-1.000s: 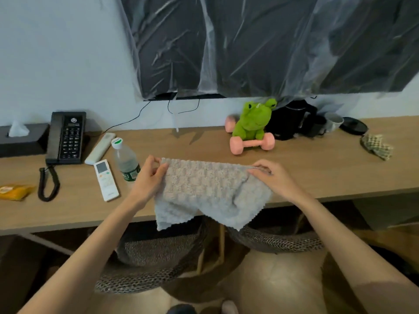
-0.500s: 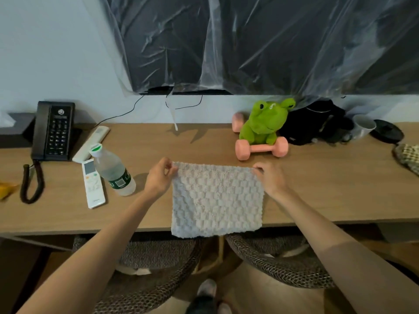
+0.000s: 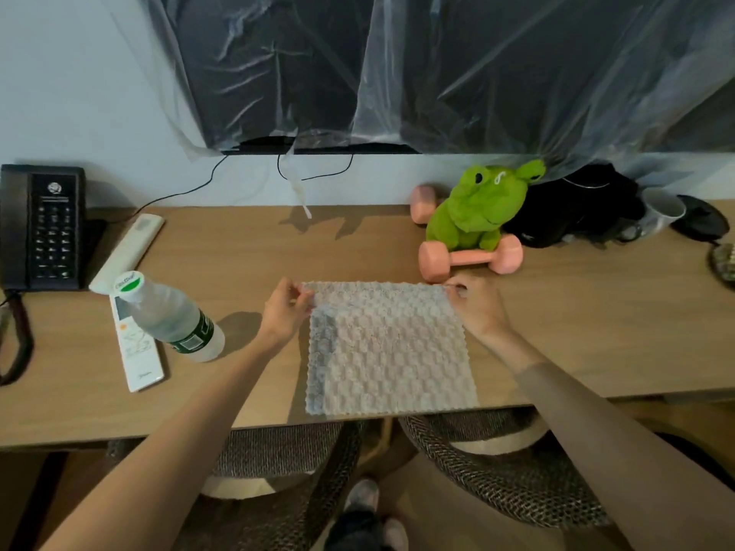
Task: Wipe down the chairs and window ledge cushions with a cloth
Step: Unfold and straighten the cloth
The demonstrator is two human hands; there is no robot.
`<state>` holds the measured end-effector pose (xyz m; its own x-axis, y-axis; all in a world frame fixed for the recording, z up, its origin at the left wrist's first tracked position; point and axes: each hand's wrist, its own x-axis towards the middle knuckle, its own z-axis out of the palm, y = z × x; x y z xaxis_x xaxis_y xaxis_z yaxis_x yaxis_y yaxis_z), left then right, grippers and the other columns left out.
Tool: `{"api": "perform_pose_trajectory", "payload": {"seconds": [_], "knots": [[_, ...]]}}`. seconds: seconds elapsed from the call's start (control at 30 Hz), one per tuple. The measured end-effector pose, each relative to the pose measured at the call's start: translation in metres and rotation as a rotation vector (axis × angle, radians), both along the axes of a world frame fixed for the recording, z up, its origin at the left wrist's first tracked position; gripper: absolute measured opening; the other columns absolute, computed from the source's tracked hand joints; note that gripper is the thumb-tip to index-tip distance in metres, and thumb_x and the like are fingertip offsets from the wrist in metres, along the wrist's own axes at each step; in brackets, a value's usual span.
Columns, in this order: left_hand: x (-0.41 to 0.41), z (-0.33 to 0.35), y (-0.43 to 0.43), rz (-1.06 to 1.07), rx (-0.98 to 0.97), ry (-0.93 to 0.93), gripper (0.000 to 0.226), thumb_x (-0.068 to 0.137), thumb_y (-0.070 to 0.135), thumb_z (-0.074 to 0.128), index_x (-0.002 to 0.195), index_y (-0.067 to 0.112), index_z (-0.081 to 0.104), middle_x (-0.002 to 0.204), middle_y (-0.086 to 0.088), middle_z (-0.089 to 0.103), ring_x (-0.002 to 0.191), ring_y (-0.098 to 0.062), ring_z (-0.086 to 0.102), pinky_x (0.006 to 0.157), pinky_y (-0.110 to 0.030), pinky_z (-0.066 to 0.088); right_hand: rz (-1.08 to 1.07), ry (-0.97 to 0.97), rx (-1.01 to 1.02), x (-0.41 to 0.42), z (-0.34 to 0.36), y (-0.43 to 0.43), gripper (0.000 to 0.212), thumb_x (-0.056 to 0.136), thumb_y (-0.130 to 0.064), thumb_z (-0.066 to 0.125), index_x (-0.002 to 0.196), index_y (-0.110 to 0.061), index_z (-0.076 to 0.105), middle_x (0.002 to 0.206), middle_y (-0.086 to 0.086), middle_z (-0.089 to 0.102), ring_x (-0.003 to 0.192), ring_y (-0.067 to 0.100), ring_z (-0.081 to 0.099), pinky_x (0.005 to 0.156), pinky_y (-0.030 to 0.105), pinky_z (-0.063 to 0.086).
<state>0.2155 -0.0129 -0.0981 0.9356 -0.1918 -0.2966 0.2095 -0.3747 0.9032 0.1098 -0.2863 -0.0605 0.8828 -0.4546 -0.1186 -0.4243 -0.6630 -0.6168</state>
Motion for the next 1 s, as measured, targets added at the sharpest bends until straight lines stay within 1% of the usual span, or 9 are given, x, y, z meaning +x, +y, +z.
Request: {"api": "perform_pose_trajectory", "payload": {"seconds": [0.1, 0.2, 0.33, 0.53, 0.63, 0.73, 0.8, 0.87, 1.0], "knots": [[-0.021, 0.004, 0.011, -0.055, 0.003, -0.095, 0.019, 0.095, 0.015, 0.055, 0.079, 0.02, 0.045, 0.088, -0.004, 0.061, 0.092, -0.026, 0.063, 0.082, -0.041, 0.054, 0.019, 0.01, 0.015, -0.029, -0.002, 0.003, 0.016, 0.092, -0.011, 0.058, 0.104, -0.009, 0.069, 0.105, 0.003, 0.07, 0.097, 0.013, 0.063, 0.082, 0.023, 0.048], [-0.051, 0.004, 0.024, -0.147, 0.06, -0.166, 0.014, 0.092, 0.015, 0.06, 0.084, 0.022, 0.051, 0.09, 0.004, 0.061, 0.088, -0.011, 0.061, 0.076, -0.02, 0.049, 0.059, 0.028, 0.046, -0.065, -0.01, 0.009, 0.013, 0.091, -0.01, 0.061, 0.102, -0.01, 0.068, 0.105, 0.003, 0.07, 0.098, 0.013, 0.063, 0.087, 0.024, 0.05], [-0.089, -0.008, 0.037, -0.222, 0.012, -0.108, 0.009, 0.09, 0.006, 0.058, 0.086, 0.013, 0.056, 0.097, 0.008, 0.064, 0.092, -0.005, 0.061, 0.075, -0.012, 0.05, 0.091, 0.076, 0.082, -0.106, -0.029, 0.02, 0.009, 0.091, -0.01, 0.062, 0.097, -0.013, 0.067, 0.104, 0.0, 0.067, 0.099, 0.012, 0.06, 0.093, 0.024, 0.047], [-0.11, -0.034, 0.047, -0.358, 0.066, -0.031, 0.005, 0.094, 0.003, 0.051, 0.09, 0.002, 0.053, 0.116, -0.002, 0.061, 0.11, -0.017, 0.06, 0.086, -0.022, 0.052, 0.127, 0.086, 0.08, -0.136, -0.056, 0.028, 0.009, 0.089, -0.005, 0.063, 0.094, -0.011, 0.067, 0.098, -0.004, 0.059, 0.096, 0.016, 0.062, 0.09, 0.03, 0.051], [-0.107, -0.039, 0.052, -0.517, 0.283, -0.206, 0.014, 0.089, -0.01, 0.051, 0.096, 0.001, 0.057, 0.119, -0.009, 0.061, 0.116, -0.022, 0.056, 0.094, -0.038, 0.049, 0.179, 0.152, 0.077, -0.139, -0.062, 0.026, 0.013, 0.091, -0.008, 0.06, 0.1, -0.013, 0.067, 0.109, -0.003, 0.058, 0.102, 0.015, 0.06, 0.092, 0.028, 0.049], [-0.105, -0.036, 0.049, -0.615, 0.494, -0.347, 0.035, 0.081, -0.016, 0.051, 0.111, 0.002, 0.059, 0.125, -0.011, 0.059, 0.115, -0.028, 0.054, 0.093, -0.041, 0.047, 0.239, 0.276, -0.16, -0.14, -0.063, 0.025, 0.019, 0.094, -0.026, 0.055, 0.105, -0.023, 0.07, 0.125, -0.011, 0.057, 0.112, 0.01, 0.049, 0.102, 0.031, 0.038], [-0.106, -0.033, 0.043, -0.591, 0.557, -0.457, 0.039, 0.085, -0.009, 0.05, 0.121, 0.006, 0.059, 0.13, -0.007, 0.057, 0.118, -0.027, 0.048, 0.098, -0.038, 0.043, 0.206, 0.269, -0.335, -0.138, -0.06, 0.028, 0.022, 0.094, -0.033, 0.051, 0.105, -0.031, 0.07, 0.128, -0.016, 0.056, 0.114, 0.011, 0.043, 0.102, 0.032, 0.032], [-0.11, -0.033, 0.037, -0.659, 0.612, -0.521, 0.039, 0.095, 0.01, 0.046, 0.134, 0.017, 0.052, 0.142, -0.001, 0.048, 0.13, -0.024, 0.038, 0.109, -0.036, 0.031, 0.21, 0.256, -0.403, -0.135, -0.058, 0.032, 0.026, 0.094, -0.035, 0.048, 0.113, -0.034, 0.066, 0.137, -0.016, 0.051, 0.12, 0.014, 0.04, 0.103, 0.035, 0.029], [-0.112, -0.043, 0.027, -0.805, 0.841, -0.442, 0.046, 0.102, 0.037, 0.027, 0.149, 0.033, 0.026, 0.159, 0.003, 0.017, 0.146, -0.017, 0.011, 0.118, -0.037, 0.006, 0.298, 0.375, -0.305, -0.128, -0.063, 0.038, 0.039, 0.097, -0.031, 0.044, 0.136, -0.032, 0.049, 0.153, -0.008, 0.034, 0.139, 0.014, 0.031, 0.118, 0.037, 0.02]]}}
